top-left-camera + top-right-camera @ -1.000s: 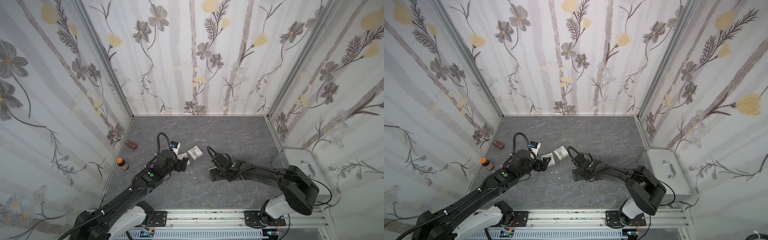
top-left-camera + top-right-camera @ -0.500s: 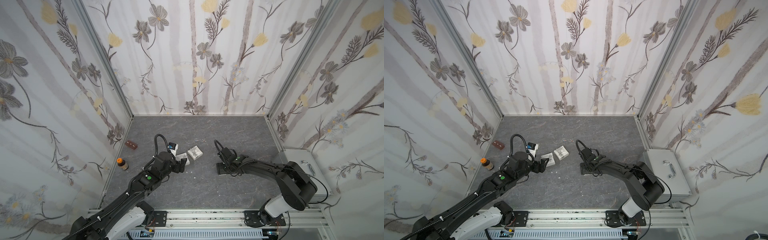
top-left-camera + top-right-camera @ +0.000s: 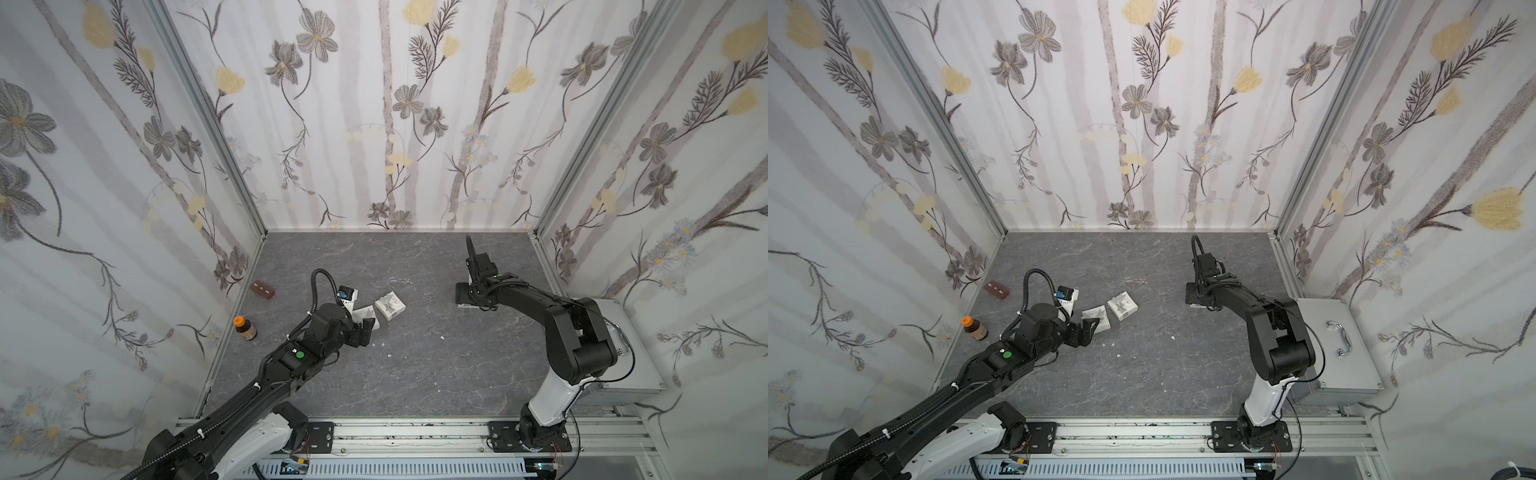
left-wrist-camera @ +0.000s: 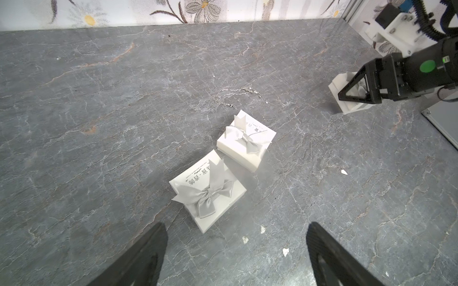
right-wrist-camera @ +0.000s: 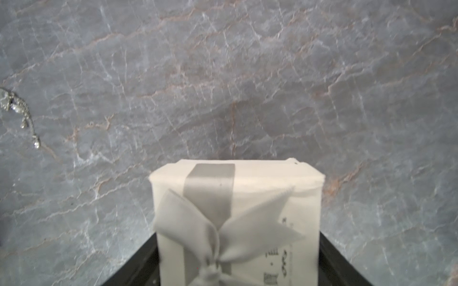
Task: Take the necklace out of the lift-off lid jewelry box
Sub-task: Move the jewelry box to the center of the board.
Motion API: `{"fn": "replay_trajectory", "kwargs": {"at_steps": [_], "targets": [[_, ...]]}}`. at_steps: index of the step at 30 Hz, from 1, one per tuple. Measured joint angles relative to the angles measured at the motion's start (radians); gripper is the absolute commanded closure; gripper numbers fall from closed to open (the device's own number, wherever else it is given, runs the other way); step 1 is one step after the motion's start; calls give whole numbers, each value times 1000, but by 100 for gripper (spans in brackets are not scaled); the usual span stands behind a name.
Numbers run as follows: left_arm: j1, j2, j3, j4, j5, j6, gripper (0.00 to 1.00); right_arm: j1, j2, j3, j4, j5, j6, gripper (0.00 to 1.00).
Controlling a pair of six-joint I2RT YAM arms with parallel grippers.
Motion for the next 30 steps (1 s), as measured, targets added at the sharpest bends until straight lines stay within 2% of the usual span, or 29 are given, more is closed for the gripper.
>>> {"fn": "replay_trajectory", "kwargs": {"at_steps": [4,9,18,24,30], "targets": [[2,26,16,-1,5,0,11,-19,61,45,-18,1,-27,23],[8,71,42,-1,23,1,11,-22,72,63,-31,10,-42,14],[91,225,110,26,96,1,12,-14,-80,62,-68,34,-54,12],[135,398,223,42,170,27,16,56,-180,50,-68,33,-76,14],[167,585,364,46,236,79,22,161,-224,-22,-25,-91,-87,18]]}}
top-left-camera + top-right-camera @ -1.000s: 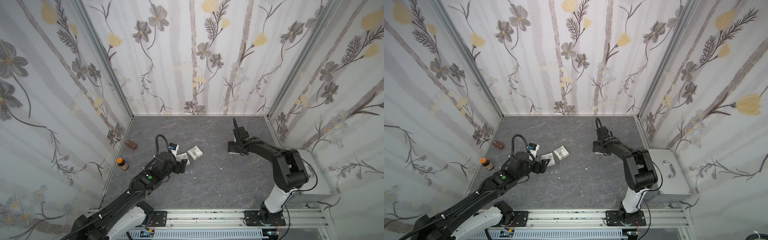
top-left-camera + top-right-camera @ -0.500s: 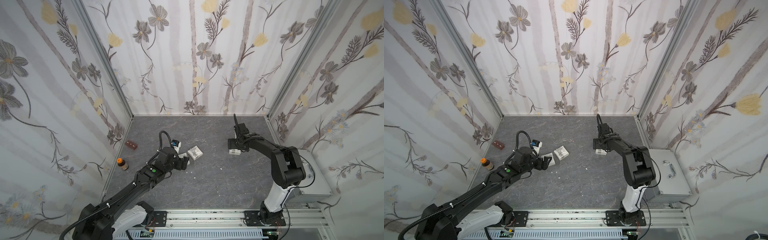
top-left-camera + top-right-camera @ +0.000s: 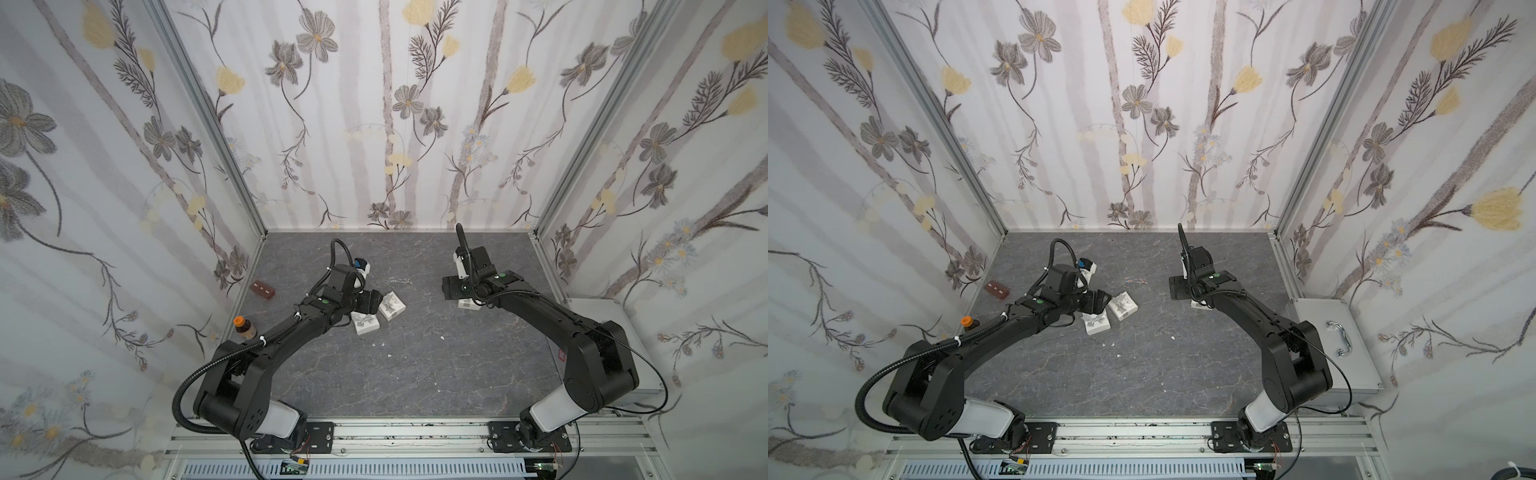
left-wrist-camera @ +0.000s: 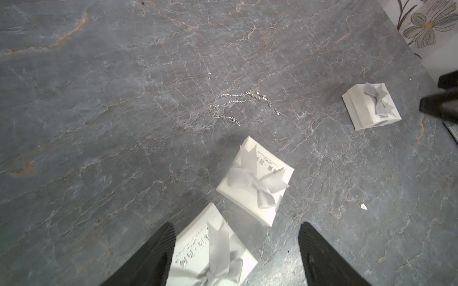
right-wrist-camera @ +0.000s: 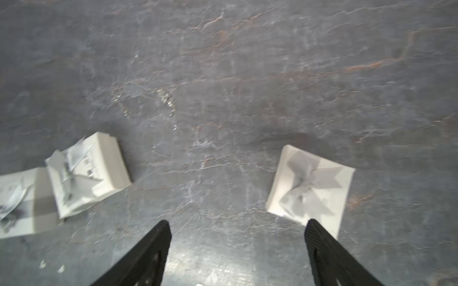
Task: Take the necklace out of the lift-off lid jewelry box
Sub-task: Move the jewelry box to the center of the board.
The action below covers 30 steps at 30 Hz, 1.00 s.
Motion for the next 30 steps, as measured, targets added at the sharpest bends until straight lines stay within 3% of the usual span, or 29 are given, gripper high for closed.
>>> {"fn": "replay_trajectory", "kwargs": {"at_steps": [6,12,19,30], "targets": [[8,201,153,-33,80,58,28,60,-18,-93,75,-101,9,19],[7,329,230,-66,140,88,28,66,-87,-185,128,-161,27,18],[-12,412,271,-83,201,113,28,67,-152,-238,145,-173,31,19],[-150,427,270,-83,287,98,29,67,-243,-305,156,-172,46,19]]}}
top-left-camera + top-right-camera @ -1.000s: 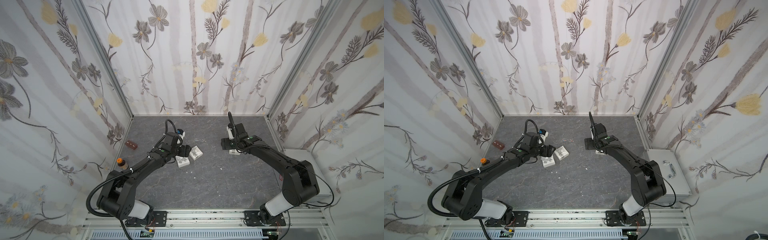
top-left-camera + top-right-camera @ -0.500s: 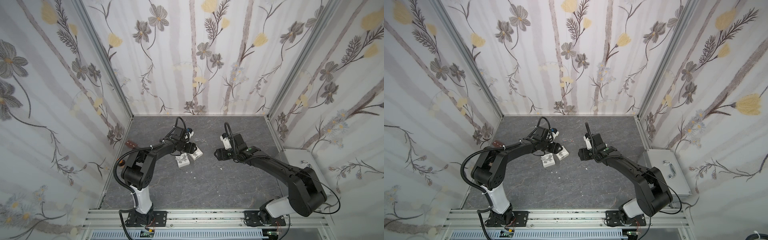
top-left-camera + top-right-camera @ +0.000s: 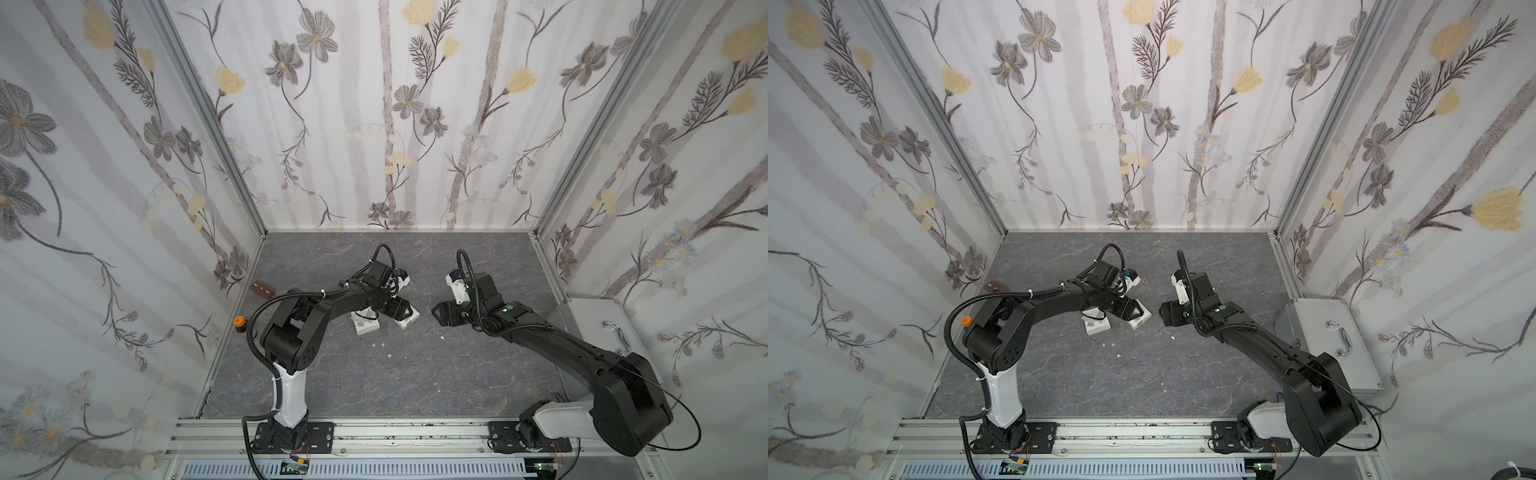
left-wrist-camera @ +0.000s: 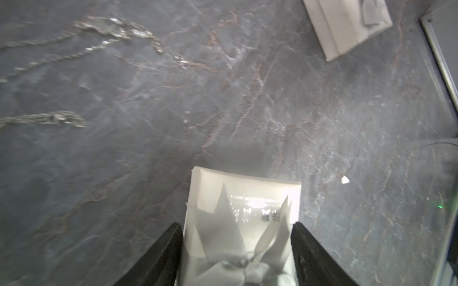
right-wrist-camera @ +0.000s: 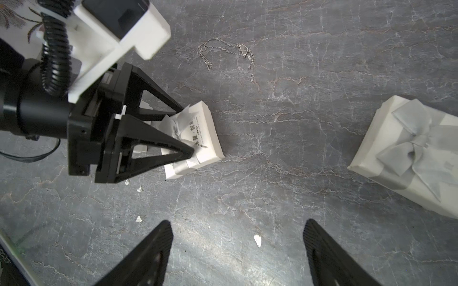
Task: Take the necklace out of the lift-off lid jewelry box
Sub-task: Move the jewelry box to the center of the board, then pick up the jewelry box from the center of the board.
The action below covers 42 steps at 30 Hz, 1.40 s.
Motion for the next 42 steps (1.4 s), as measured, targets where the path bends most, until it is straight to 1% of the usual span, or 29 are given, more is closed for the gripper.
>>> {"fn": "replay_trajectory", "kwargs": {"at_steps": [4,7,10,13,16,19,24,27,30,35,42], "targets": [[-60,-13,-37,74,68,-50,29,0,-36,-39,0,2,18,19],[-97,-19,-94,155,115,-104,29,1,-61,-69,-4,2,26,19],[-100,-42,-173,252,159,-176,29,13,-79,-106,-11,4,34,19],[-84,-98,-224,315,154,-233,28,38,-75,-108,-24,7,31,19],[-50,-201,-267,356,110,-269,28,66,-32,-73,-48,15,12,17],[-17,-328,-312,359,45,-281,25,91,30,-11,-60,43,-13,16],[-15,-568,-378,285,-80,-241,19,103,124,47,-89,63,-23,16],[1,-700,-439,237,-167,-223,17,111,141,48,-109,62,-16,16],[21,-794,-488,191,-212,-204,17,136,144,46,-110,51,-16,17],[38,-866,-531,137,-251,-198,16,166,177,44,-113,35,-19,19],[39,-875,-547,117,-267,-194,17,203,199,26,-119,-6,2,19]]}}
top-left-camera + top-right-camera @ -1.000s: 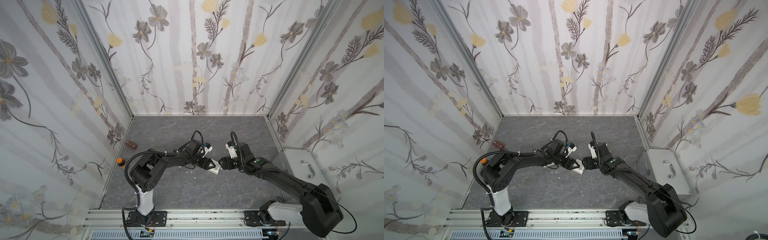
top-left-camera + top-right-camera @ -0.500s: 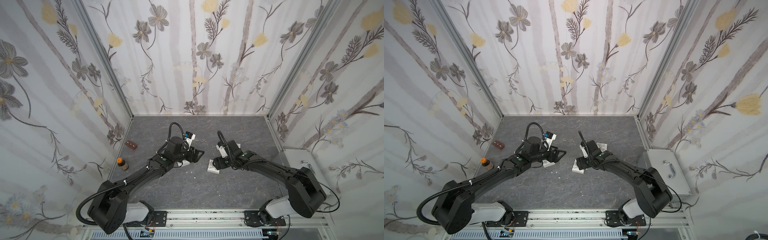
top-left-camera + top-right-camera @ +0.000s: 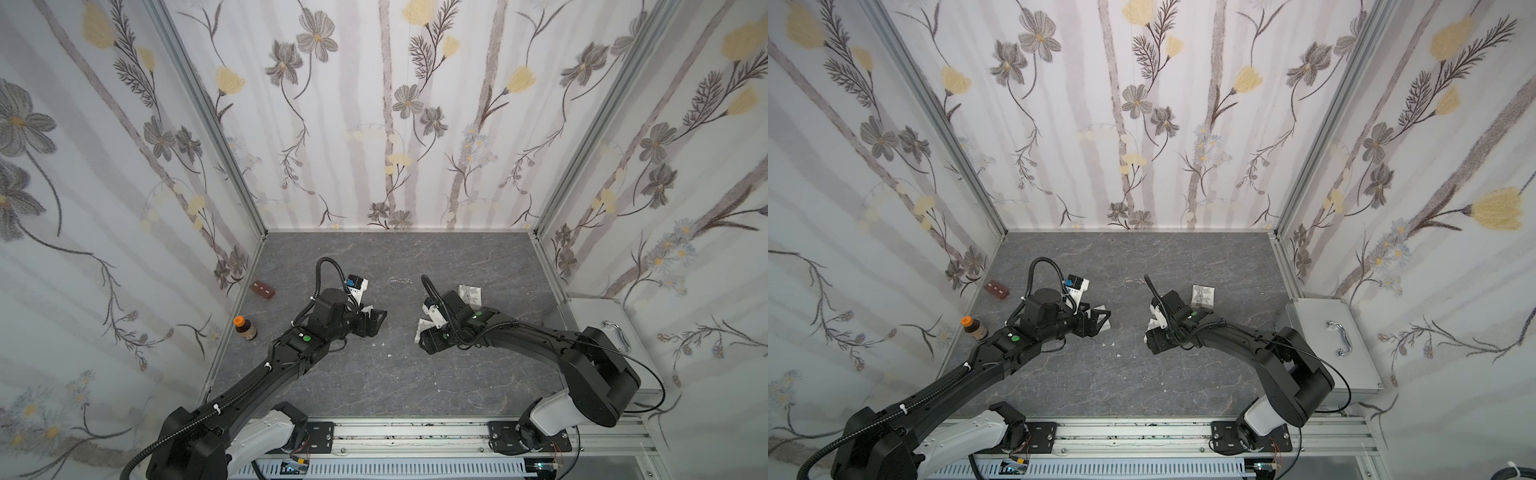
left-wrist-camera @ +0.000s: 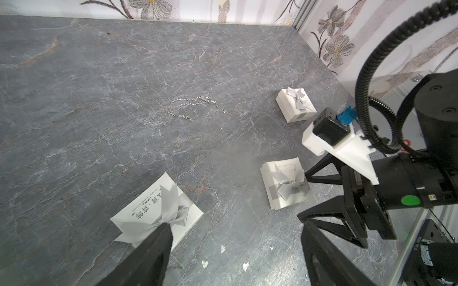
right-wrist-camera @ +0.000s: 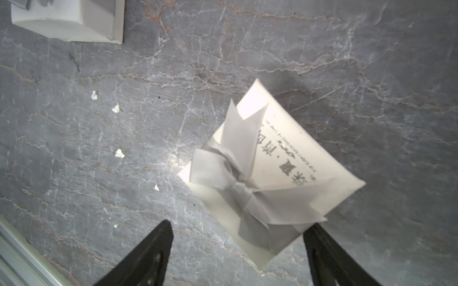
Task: Take the necklace out of the lift-off lid jewelry box
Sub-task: Pick up the jewelry box from the center of the board.
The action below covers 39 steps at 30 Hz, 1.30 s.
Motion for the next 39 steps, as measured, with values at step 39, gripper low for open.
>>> {"fn": "replay_trajectory", "kwargs": {"at_steps": [39], "targets": [[4,-70,-42,-27,-36,17,15,30,242,332,-218,195,-344,15]]}}
